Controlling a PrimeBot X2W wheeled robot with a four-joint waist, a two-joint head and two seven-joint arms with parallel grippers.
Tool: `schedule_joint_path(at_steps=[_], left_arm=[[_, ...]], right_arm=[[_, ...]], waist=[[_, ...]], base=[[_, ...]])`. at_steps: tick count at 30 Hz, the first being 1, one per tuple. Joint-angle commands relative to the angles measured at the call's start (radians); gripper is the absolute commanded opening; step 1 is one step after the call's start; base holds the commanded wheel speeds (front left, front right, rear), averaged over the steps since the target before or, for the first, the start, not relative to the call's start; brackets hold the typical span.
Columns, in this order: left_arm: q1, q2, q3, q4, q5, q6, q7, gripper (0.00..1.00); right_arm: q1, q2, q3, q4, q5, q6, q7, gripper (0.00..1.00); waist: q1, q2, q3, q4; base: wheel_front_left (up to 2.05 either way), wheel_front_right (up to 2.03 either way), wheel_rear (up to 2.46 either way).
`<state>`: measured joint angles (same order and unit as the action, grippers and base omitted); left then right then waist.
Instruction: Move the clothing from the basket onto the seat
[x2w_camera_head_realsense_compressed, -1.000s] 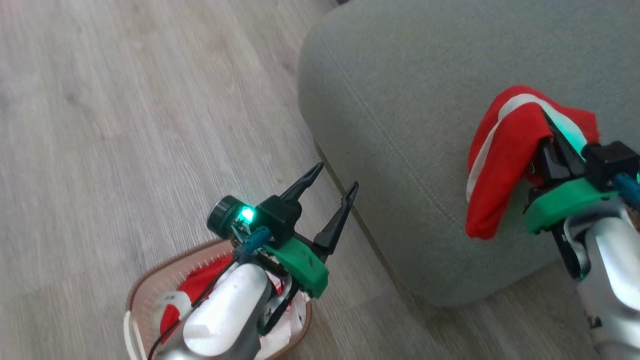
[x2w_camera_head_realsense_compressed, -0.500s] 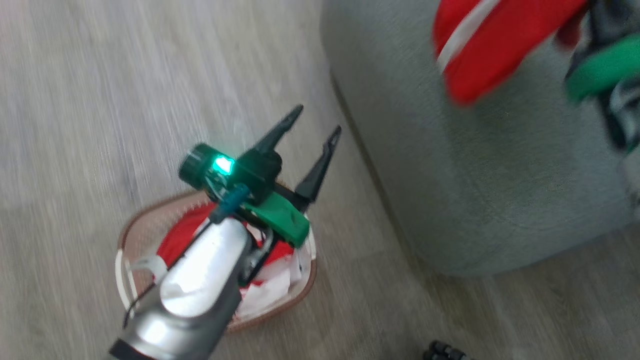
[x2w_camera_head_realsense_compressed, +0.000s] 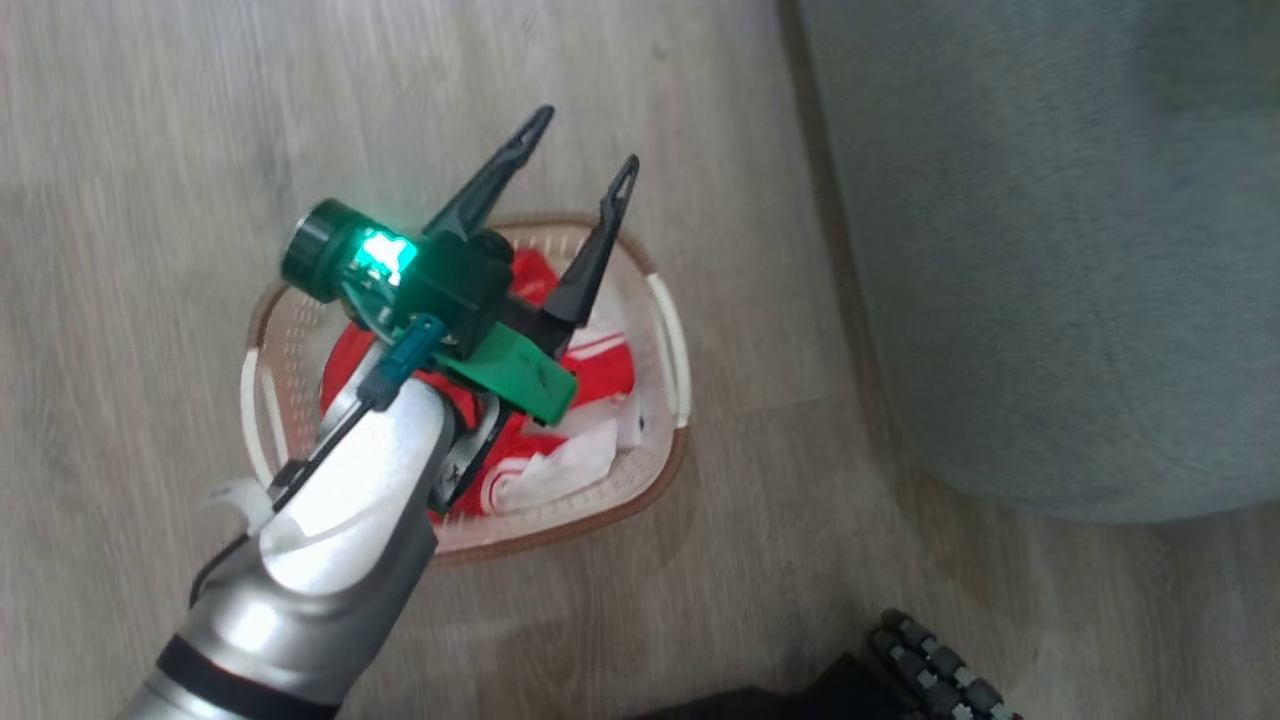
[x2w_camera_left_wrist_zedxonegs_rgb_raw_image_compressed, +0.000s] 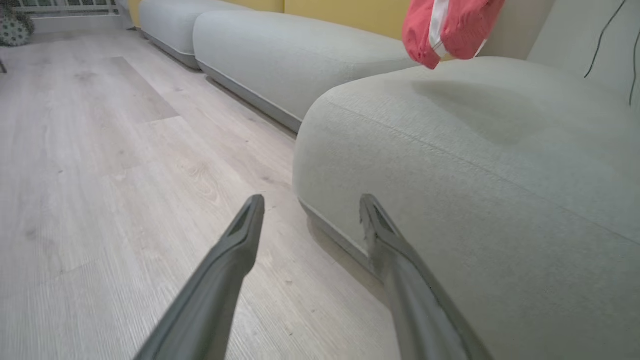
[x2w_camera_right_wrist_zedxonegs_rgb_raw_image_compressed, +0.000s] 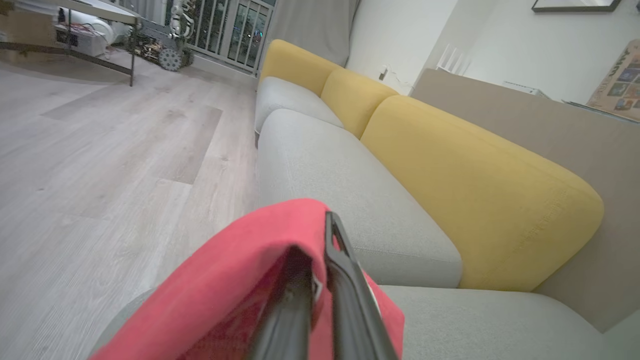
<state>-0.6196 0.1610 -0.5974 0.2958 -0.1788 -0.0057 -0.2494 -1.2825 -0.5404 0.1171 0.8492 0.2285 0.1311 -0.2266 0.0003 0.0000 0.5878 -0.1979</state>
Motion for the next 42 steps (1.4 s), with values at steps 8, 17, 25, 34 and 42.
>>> schedule_joint_path(at_steps=[8,17,25,34,42], left_arm=[[-0.030,0.032,0.025,-0.090,0.023,0.027,-0.004,1.00],[-0.025,0.037,0.012,-0.096,0.023,0.033,-0.002,1.00],[-0.020,0.033,0.005,-0.077,0.011,0.032,-0.004,1.00],[0.024,0.022,0.037,-0.041,-0.034,0.043,-0.011,1.00],[0.121,0.008,0.125,-0.059,-0.074,0.062,-0.012,1.00]], right_arm=[[-0.044,-0.001,-0.200,0.137,-0.125,0.000,-0.032,0.00],[0.062,0.082,-0.333,0.182,-0.248,0.000,-0.035,0.00],[0.128,0.123,-0.340,0.161,-0.261,0.000,-0.035,1.00],[0.307,0.124,-0.268,0.063,-0.163,0.000,-0.035,1.00],[0.419,0.156,-0.169,-0.020,-0.083,0.000,-0.035,1.00]], waist=[[-0.0003,0.0000,0.124,0.067],[-0.0003,0.0000,0.148,0.067],[-0.0003,0.0000,0.115,0.056],[-0.0003,0.0000,-0.003,0.061],[-0.0003,0.0000,-0.157,0.086]], base=[[0.00,0.00,0.00],[0.00,0.00,0.00],[0.00,0.00,0.00],[0.00,0.00,0.00],[0.00,0.00,0.00]])
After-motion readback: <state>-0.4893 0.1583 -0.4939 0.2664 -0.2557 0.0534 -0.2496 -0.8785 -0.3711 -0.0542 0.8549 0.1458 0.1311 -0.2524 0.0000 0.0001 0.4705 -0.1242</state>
